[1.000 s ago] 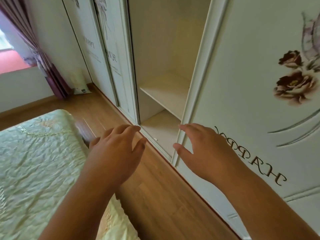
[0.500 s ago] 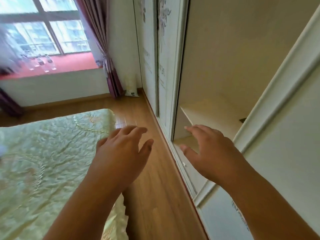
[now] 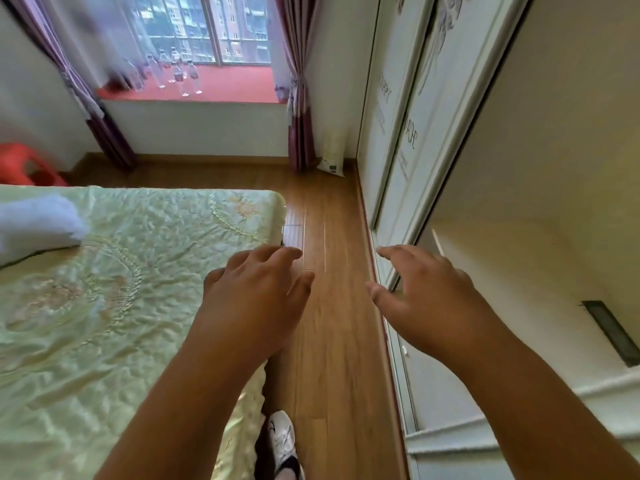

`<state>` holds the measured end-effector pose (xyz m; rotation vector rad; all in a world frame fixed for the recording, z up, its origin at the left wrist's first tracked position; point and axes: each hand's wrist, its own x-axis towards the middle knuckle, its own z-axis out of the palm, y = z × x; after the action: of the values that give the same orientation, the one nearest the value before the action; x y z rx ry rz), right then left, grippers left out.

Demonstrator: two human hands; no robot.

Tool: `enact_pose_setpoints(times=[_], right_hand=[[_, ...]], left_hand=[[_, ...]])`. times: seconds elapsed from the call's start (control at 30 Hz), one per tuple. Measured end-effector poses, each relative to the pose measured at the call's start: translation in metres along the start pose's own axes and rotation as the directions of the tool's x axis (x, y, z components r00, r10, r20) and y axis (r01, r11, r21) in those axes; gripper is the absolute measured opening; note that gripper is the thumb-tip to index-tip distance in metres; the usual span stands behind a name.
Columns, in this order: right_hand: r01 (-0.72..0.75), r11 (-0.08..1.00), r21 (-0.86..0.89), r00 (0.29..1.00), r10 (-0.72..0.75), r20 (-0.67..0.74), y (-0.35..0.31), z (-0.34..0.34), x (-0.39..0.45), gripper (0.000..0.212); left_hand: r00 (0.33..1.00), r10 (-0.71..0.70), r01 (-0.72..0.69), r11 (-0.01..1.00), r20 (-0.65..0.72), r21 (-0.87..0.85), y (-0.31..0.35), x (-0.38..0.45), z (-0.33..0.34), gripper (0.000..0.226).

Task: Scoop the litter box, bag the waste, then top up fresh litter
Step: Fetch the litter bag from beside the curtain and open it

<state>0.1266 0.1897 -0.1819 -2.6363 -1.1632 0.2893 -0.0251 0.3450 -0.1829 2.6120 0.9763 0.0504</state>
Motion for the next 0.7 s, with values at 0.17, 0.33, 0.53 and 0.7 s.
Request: enact_pose_setpoints(times=[0.17, 0.33, 0.53, 0.7], right_hand=[[-0.009, 1.0, -0.02, 1.0, 0.009, -0.009, -0.012, 0.001, 0.078, 0.061], [-0.032, 0.999, -0.025, 0.998, 0.031, -0.046, -0.03, -0.008, 0.161, 0.059], [-0.063, 0.998, -0.017, 0.996, 0.062, -0.06, -0.036, -0.008, 0.244, 0.061], [-0.081, 0.997, -0.008, 0.994, 0.08, -0.078, -0.016, -0.016, 0.324, 0.062]], left_hand=[[1.0, 0.006, -0.006, 1.0, 0.0, 0.005, -0.027, 0.081, -0.004, 0.051], [0.998, 0.058, -0.057, 0.996, -0.011, 0.062, -0.046, 0.165, -0.028, 0.052], [0.995, 0.1, -0.1, 0.989, 0.005, 0.108, -0.06, 0.254, -0.047, 0.053], [0.994, 0.113, -0.11, 0.987, -0.014, 0.118, -0.053, 0.335, -0.053, 0.052]])
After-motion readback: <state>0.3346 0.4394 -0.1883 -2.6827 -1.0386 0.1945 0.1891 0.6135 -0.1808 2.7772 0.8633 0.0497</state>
